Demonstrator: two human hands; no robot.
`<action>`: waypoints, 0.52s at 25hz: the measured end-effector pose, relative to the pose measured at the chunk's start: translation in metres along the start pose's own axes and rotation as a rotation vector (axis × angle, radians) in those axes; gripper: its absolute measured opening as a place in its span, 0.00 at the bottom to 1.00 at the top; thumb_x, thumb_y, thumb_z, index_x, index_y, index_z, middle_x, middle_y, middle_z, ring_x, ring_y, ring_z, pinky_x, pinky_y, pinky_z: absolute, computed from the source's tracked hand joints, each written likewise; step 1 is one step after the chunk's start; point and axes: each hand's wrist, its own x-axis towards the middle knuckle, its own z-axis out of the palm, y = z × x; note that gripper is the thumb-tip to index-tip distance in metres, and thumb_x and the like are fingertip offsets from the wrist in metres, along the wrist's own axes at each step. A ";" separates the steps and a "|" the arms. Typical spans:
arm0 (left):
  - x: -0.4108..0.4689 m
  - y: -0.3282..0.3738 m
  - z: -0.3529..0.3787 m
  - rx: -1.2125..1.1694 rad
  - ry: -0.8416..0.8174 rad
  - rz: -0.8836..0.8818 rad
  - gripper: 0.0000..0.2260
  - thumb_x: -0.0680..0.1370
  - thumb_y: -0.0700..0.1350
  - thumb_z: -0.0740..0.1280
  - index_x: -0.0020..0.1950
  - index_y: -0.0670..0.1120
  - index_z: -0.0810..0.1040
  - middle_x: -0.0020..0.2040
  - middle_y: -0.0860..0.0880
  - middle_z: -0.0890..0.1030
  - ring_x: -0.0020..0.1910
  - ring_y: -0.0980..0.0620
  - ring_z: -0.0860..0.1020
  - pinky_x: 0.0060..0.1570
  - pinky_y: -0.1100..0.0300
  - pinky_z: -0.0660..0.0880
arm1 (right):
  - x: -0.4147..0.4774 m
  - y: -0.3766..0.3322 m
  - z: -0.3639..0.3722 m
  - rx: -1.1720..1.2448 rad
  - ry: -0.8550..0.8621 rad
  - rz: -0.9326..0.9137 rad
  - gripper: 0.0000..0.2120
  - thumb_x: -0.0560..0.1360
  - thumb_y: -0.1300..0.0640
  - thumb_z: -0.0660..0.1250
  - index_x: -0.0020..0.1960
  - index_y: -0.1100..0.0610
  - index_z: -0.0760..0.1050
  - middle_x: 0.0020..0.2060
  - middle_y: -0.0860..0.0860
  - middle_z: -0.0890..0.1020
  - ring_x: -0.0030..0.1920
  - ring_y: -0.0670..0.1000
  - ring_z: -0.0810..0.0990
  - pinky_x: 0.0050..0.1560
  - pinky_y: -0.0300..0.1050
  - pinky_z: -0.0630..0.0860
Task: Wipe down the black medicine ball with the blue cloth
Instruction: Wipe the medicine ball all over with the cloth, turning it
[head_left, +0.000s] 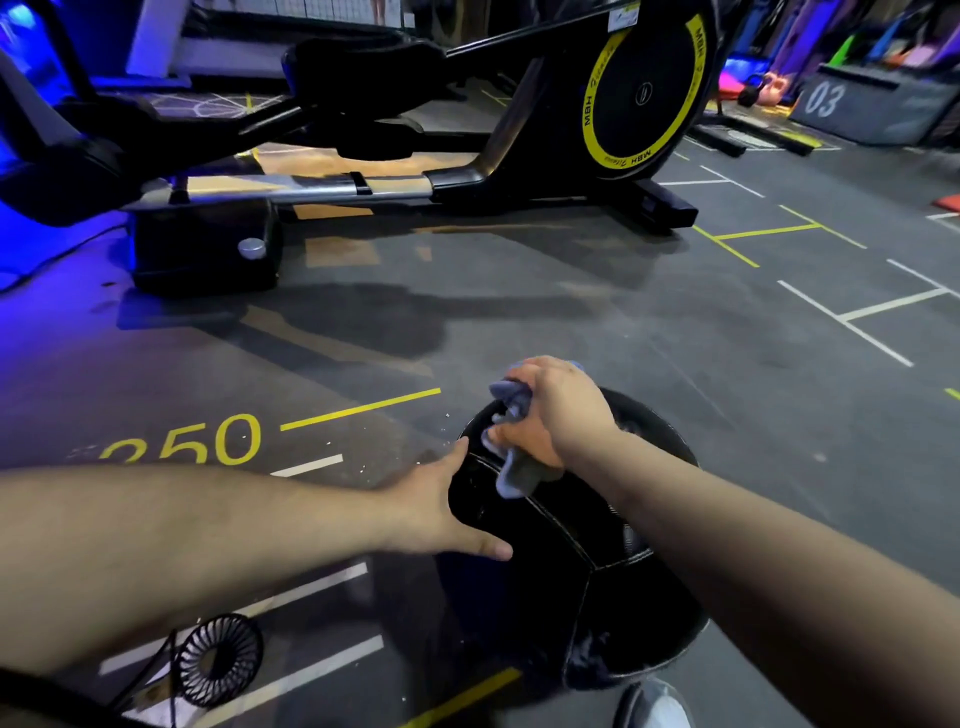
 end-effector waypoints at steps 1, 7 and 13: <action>0.001 0.001 0.002 0.004 -0.010 -0.008 0.66 0.48 0.77 0.72 0.78 0.57 0.46 0.73 0.57 0.68 0.73 0.53 0.67 0.68 0.55 0.68 | 0.006 -0.002 -0.001 -0.018 -0.022 0.061 0.10 0.62 0.47 0.72 0.32 0.49 0.72 0.36 0.46 0.75 0.43 0.56 0.75 0.47 0.43 0.67; 0.005 0.002 0.015 0.055 0.048 0.005 0.67 0.49 0.79 0.70 0.79 0.55 0.42 0.79 0.54 0.57 0.78 0.50 0.56 0.74 0.50 0.59 | -0.025 0.022 -0.017 -0.099 -0.064 -0.356 0.13 0.72 0.48 0.69 0.54 0.52 0.82 0.57 0.48 0.80 0.60 0.51 0.76 0.63 0.42 0.68; 0.001 0.033 0.014 0.230 0.007 0.129 0.55 0.65 0.69 0.71 0.80 0.51 0.42 0.80 0.57 0.48 0.78 0.55 0.53 0.76 0.44 0.48 | -0.095 0.102 -0.044 -0.021 -0.094 -0.584 0.22 0.77 0.48 0.67 0.69 0.54 0.74 0.74 0.50 0.68 0.77 0.51 0.61 0.76 0.47 0.58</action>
